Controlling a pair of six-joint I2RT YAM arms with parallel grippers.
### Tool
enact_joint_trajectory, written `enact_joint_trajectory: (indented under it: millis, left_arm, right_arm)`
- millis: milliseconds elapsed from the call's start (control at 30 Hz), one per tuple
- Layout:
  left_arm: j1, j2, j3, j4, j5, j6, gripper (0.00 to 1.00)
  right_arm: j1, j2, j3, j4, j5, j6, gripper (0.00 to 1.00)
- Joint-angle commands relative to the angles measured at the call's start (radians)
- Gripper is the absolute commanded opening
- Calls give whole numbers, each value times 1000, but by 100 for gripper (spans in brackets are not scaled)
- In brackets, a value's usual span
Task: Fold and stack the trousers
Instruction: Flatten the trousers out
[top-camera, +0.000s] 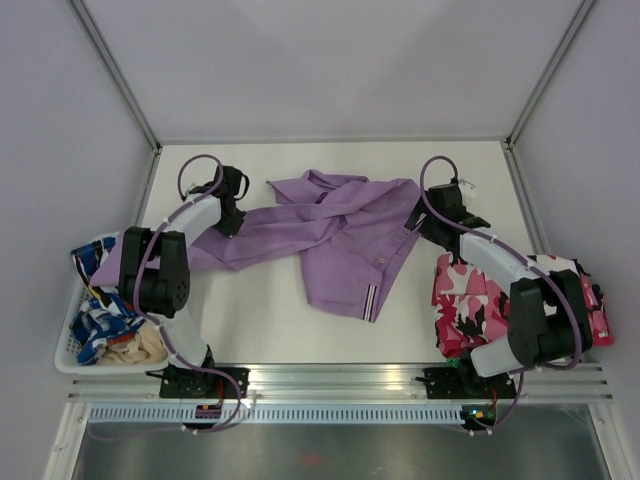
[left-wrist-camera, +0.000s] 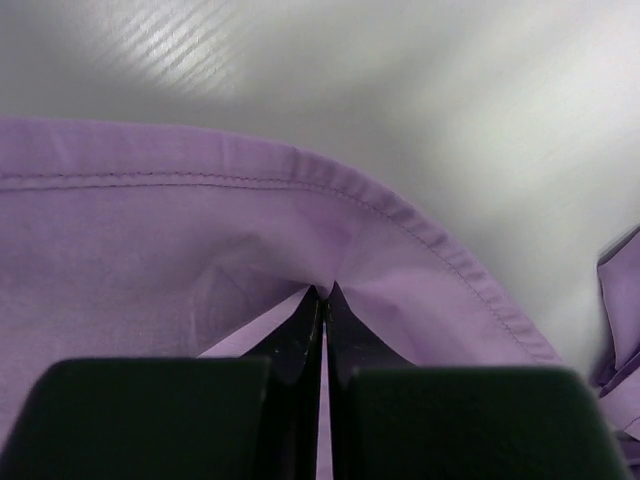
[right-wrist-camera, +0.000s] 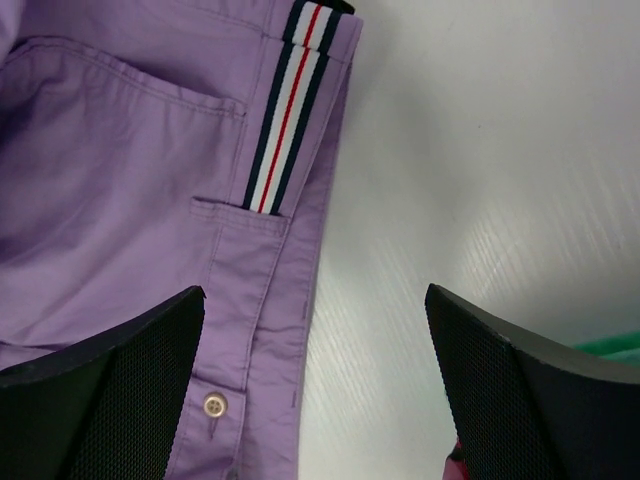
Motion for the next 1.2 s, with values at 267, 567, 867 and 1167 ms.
enact_joint_trajectory:
  millis: [267,567,867,1167]
  left_arm:
    - [2,-162,172,273,-79,486,2]
    - [-45,-62,402,354,-93,735,2]
    - [-47,-61,387,478,-105,783,2]
    - [-47,-69,364,514,-117,815,2]
  right_arm:
    - [-68,94,67,116,-5,19,98]
    - [-71,207,93,333,-80,88,96]
    - [-71,352,213,252,-20,101,88]
    - [-74,364,213,244,63,65,91]
